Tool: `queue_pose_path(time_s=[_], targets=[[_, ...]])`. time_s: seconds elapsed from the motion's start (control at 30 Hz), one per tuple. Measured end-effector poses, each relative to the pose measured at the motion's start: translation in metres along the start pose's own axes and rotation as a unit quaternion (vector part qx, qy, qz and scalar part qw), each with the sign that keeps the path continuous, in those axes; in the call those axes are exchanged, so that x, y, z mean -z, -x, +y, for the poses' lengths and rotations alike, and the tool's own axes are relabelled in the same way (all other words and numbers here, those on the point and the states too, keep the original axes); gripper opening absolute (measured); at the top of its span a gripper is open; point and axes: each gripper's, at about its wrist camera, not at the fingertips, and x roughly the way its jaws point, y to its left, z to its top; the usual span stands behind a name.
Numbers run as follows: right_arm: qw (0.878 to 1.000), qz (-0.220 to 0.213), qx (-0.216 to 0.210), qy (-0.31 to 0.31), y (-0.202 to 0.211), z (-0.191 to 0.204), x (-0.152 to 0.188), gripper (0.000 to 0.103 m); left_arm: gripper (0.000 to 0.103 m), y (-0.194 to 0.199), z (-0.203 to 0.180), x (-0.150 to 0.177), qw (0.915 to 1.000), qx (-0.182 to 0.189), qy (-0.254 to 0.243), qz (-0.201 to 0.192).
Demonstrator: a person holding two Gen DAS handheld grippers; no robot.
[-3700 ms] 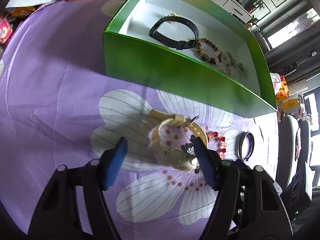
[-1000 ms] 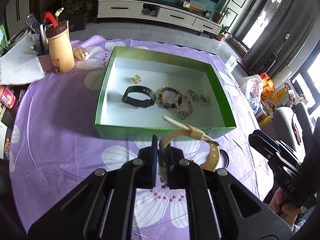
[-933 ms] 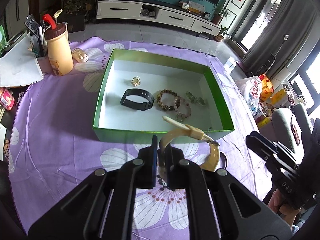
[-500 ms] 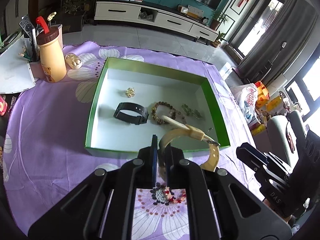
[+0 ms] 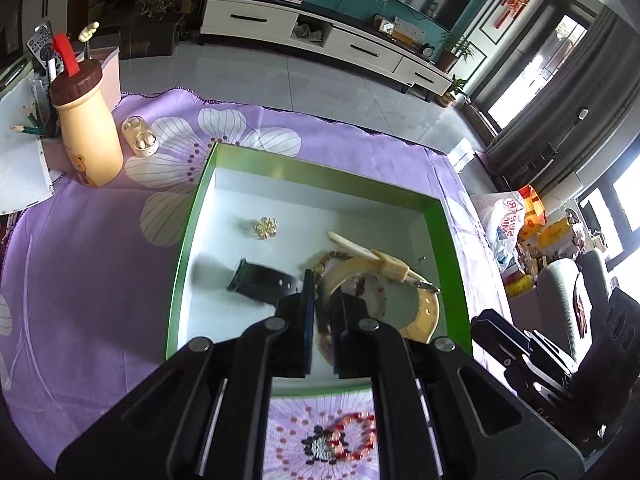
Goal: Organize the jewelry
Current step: 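Carry the watch and ring into the green box and open both tools, then withdraw both tools from the box toward the red bracelet and bangle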
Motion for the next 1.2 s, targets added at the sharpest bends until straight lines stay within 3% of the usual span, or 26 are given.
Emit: queue_pose_path(time_s=[0.3,0.67,0.8,0.9,1.0,1.2], targets=[[0.999,0.022,0.002,-0.024,-0.05,-0.011,-0.029,0.02,0.006,-0.047,0.008,-0.033,0.9996,-0.021,0.015,0.011],[0.997,0.053,0.033,-0.041,-0.096,-0.027,-0.036,0.02,0.011,-0.092,0.021,-0.04,0.998,-0.037,0.033,0.039],[0.997,0.055,0.028,-0.052,-0.097,-0.031,-0.035,0.023,0.024,-0.092,0.023,-0.039,0.9976,-0.042,0.037,0.04],[0.997,0.051,0.024,-0.055,-0.092,-0.032,-0.034,0.038,0.033,-0.085,0.024,-0.04,0.998,-0.041,0.038,0.03],[0.997,0.045,0.015,-0.053,-0.082,-0.029,-0.031,0.039,0.05,-0.073,0.019,-0.04,0.9987,-0.03,0.036,0.02],[0.999,0.037,0.005,-0.029,-0.056,-0.012,-0.026,0.059,0.074,-0.039,0.002,-0.033,0.9997,-0.025,0.0,-0.004]])
